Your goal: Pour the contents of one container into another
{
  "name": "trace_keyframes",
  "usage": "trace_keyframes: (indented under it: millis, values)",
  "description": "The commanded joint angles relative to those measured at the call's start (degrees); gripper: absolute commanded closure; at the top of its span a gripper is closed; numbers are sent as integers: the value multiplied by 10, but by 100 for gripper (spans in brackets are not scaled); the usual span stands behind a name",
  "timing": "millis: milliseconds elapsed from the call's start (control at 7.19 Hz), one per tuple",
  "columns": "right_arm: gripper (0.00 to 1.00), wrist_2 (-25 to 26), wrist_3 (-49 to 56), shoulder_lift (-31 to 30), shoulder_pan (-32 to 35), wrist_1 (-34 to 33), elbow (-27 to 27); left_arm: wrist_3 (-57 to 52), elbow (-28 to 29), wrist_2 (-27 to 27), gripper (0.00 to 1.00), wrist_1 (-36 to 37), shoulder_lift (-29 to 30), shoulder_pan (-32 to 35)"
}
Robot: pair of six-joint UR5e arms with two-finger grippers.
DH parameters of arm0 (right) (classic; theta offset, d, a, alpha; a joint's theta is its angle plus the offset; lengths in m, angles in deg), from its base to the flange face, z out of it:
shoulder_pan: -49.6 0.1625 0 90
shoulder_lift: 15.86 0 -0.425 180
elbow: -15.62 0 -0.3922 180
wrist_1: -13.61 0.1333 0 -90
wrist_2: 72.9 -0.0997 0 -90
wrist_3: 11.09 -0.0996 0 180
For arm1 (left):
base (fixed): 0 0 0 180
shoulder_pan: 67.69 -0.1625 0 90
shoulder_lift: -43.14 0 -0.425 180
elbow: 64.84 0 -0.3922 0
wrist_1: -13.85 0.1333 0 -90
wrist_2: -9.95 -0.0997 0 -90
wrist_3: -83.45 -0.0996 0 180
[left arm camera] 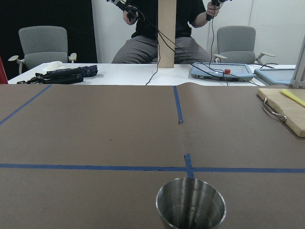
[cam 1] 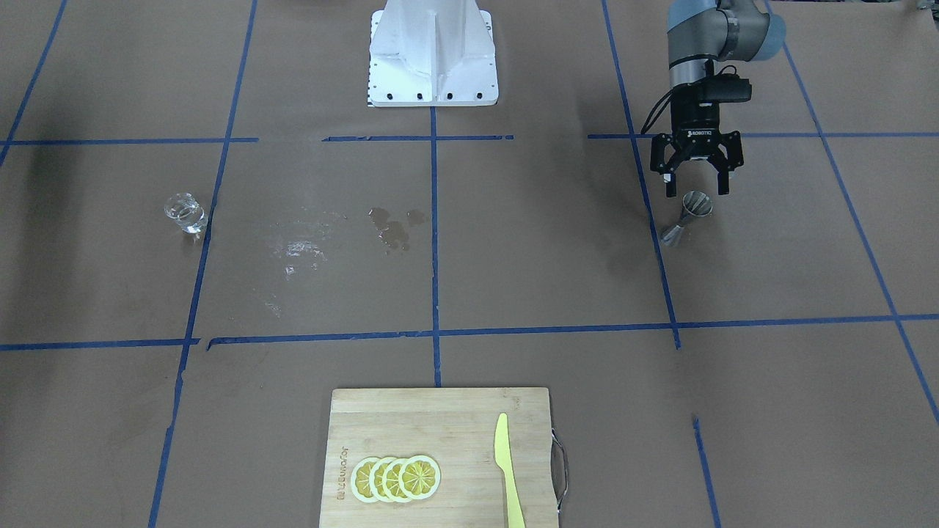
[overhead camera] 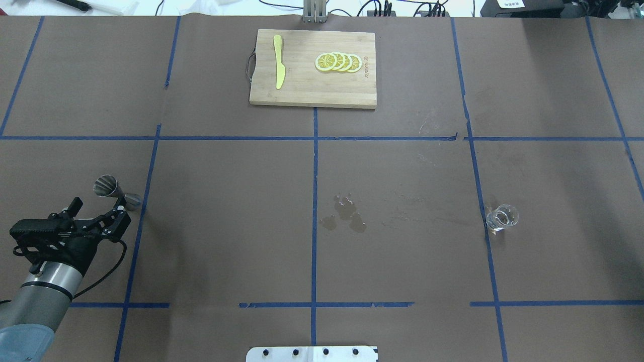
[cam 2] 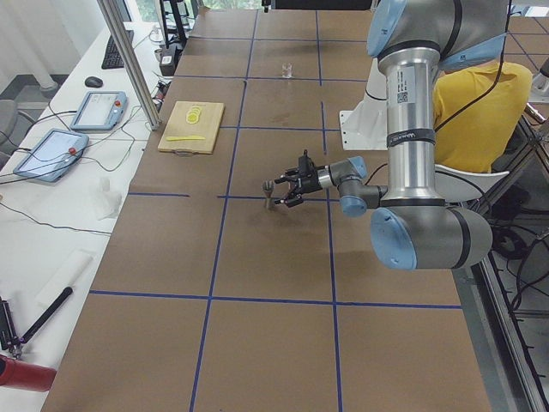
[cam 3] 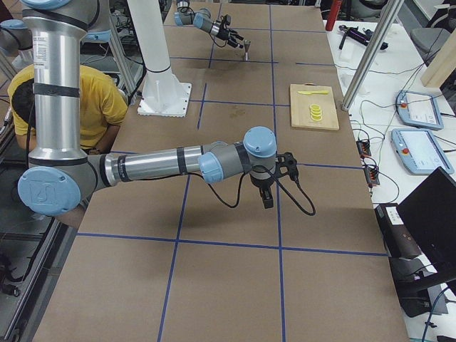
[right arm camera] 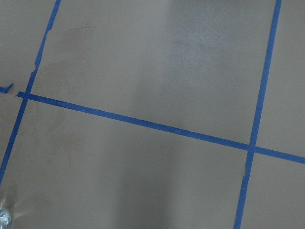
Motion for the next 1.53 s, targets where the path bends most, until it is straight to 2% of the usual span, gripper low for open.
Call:
trace_keyframes:
  millis: [0,417,695,1113,1391]
  values:
    - [0,0,0,-1,0,1,-1,1,45,-1,1,-2,38,0]
    - [0,0,0,-1,0,2,-3,2,78,-2,2,-18,53,1]
    - [0,0,0,-3,0,28,0,6,115,-23,2,-34,67,0]
    - [0,1,-1,-3,0,28,-1,6,125,-51,4,-39,71,0]
    - [0,1,0,-2,0,28,0,3,144,-75,8,-73,71,0]
